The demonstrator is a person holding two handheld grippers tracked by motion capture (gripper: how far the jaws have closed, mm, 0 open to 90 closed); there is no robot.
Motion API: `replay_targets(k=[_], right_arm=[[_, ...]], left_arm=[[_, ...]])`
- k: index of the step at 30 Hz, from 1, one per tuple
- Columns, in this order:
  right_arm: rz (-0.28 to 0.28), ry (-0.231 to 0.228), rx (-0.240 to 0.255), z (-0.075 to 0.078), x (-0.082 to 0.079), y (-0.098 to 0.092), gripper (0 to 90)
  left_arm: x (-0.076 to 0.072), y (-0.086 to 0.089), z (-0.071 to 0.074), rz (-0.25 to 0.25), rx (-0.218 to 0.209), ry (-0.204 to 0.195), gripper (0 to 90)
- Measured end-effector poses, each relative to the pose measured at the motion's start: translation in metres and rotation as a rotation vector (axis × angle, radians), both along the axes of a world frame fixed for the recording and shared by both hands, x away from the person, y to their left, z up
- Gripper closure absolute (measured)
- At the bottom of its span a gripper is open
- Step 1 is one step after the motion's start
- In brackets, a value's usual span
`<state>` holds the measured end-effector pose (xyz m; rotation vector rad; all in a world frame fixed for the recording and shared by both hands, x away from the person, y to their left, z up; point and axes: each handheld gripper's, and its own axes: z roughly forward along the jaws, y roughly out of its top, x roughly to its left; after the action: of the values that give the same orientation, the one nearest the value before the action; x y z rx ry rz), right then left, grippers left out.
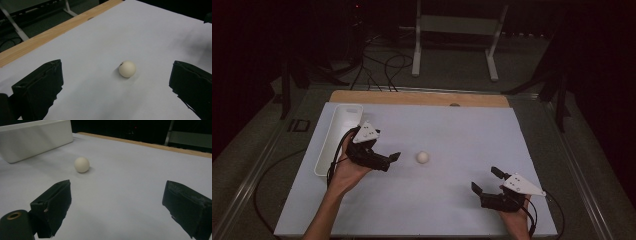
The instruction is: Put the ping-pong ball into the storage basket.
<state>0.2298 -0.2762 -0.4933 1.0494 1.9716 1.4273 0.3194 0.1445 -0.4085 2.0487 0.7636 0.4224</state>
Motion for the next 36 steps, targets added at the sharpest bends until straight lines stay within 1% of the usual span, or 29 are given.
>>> replay_targets(k=[7, 14, 18, 21, 24, 29, 30, 31, 35, 36], right_arm=[[0.002, -0.004, -0.004, 0.000, 0.000, 0.000, 8.0], [0.000, -0.005, -0.007, -0.001, 0.000, 0.000, 8.0], [0.001, -0.005, -0.008, -0.001, 0.000, 0.000, 8.0], [0.001, -0.006, -0.008, -0.001, 0.000, 0.000, 8.0], [0.002, -0.005, -0.009, -0.001, 0.000, 0.000, 8.0], [0.003, -0.003, -0.008, -0.001, 0.000, 0.000, 8.0], [0.004, -0.003, -0.008, -0.001, 0.000, 0.001, 8.0], [0.005, -0.005, -0.009, -0.001, 0.000, 0.001, 8.0], [0.005, -0.002, -0.009, -0.001, 0.000, 0.001, 8.0], [0.004, -0.002, -0.010, -0.001, 0.000, 0.001, 8.0]], left_arm=[[0.003, -0.005, -0.002, -0.005, -0.001, 0.011, 0.0], [0.007, -0.011, -0.005, -0.021, 0.001, 0.022, 0.0], [0.008, -0.014, -0.007, -0.033, 0.015, 0.032, 0.0], [0.008, -0.016, -0.007, -0.037, 0.015, 0.035, 0.0], [0.010, -0.020, -0.006, -0.049, 0.024, 0.041, 0.0], [0.012, -0.025, -0.006, -0.062, 0.033, 0.045, 0.0], [0.013, -0.027, -0.006, -0.071, 0.043, 0.046, 0.0], [0.013, -0.027, -0.006, -0.071, 0.043, 0.046, 0.0], [0.016, -0.030, -0.006, -0.078, 0.046, 0.056, 0.0], [0.018, -0.032, -0.006, -0.083, 0.048, 0.064, 0.0]])
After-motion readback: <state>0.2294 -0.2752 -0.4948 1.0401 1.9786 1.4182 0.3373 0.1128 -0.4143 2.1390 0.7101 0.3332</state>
